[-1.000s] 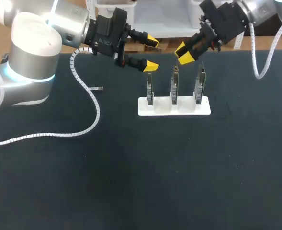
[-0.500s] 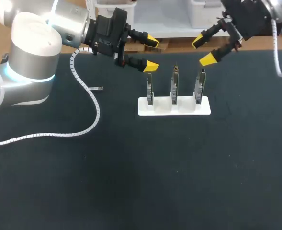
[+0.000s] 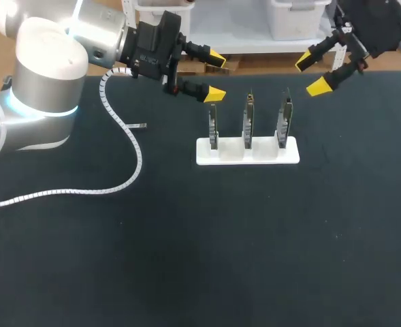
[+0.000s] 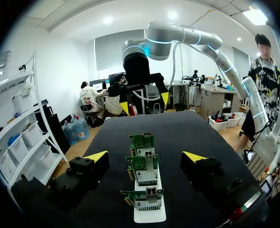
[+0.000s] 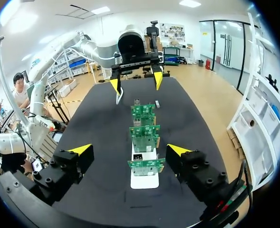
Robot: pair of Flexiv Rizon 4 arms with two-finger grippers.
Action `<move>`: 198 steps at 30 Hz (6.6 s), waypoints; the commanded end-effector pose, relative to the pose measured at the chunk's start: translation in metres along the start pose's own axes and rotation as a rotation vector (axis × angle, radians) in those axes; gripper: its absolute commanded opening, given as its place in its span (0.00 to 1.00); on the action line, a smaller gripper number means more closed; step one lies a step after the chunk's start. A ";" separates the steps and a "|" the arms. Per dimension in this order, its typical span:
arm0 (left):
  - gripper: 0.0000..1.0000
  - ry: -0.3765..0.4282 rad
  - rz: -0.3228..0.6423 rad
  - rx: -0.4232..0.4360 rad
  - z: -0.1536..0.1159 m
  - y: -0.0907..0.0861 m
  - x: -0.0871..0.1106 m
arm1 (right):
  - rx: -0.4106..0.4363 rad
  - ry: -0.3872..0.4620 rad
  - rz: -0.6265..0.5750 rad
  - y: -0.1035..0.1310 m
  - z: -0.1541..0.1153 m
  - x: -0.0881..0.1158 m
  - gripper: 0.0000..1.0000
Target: Pick up the optical module with the left hand, and insert it into the network port with the right hand.
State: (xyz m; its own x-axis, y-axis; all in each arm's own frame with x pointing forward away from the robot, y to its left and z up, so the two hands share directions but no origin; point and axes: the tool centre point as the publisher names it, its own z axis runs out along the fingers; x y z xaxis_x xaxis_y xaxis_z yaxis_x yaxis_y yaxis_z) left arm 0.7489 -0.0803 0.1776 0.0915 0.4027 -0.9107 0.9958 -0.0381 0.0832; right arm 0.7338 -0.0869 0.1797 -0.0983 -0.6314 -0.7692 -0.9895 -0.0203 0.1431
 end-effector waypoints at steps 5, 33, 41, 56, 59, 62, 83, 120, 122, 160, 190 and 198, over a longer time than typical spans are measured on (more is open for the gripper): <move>1.00 0.006 -0.003 0.000 0.000 0.000 -0.001 | 0.026 -0.016 -0.025 0.014 -0.002 -0.001 1.00; 1.00 0.006 -0.003 0.000 0.000 0.000 -0.001 | 0.056 0.013 0.018 0.035 -0.024 0.018 1.00; 1.00 0.006 -0.003 0.000 0.000 0.000 -0.001 | 0.056 0.013 0.018 0.035 -0.024 0.018 1.00; 1.00 0.185 0.113 0.015 -0.055 -0.026 -0.010 | 0.056 0.013 0.018 0.035 -0.024 0.018 1.00; 1.00 0.294 0.084 0.028 -0.073 -0.036 0.001 | 0.056 0.013 0.018 0.035 -0.024 0.018 1.00; 1.00 0.362 0.064 0.042 -0.087 -0.042 0.015 | 0.056 0.013 0.018 0.035 -0.024 0.018 1.00; 1.00 0.221 -0.005 0.022 -0.089 -0.061 0.051 | 0.056 0.013 0.018 0.035 -0.024 0.018 1.00; 1.00 0.704 -0.122 0.182 -0.109 -0.009 0.140 | 0.056 0.013 0.018 0.035 -0.024 0.018 1.00; 1.00 0.766 -0.135 0.200 -0.112 -0.007 0.144 | 0.056 0.013 0.018 0.035 -0.024 0.018 1.00; 1.00 0.973 -0.218 0.138 -0.117 0.012 0.189 | 0.056 0.013 0.018 0.035 -0.024 0.018 1.00; 1.00 1.143 -0.290 0.092 -0.143 0.029 0.239 | 0.056 0.013 0.018 0.035 -0.024 0.018 1.00; 1.00 1.122 -0.262 0.099 -0.137 0.043 0.243 | 0.056 0.013 0.018 0.035 -0.024 0.018 1.00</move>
State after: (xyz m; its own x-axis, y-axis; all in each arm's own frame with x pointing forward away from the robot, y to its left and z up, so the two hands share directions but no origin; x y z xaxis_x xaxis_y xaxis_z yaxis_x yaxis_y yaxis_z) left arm 0.8051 0.1428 0.0179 -0.1233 0.9921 -0.0248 0.9857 0.1195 -0.1189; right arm 0.7018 -0.1178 0.1856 -0.1151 -0.6411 -0.7588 -0.9918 0.0315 0.1238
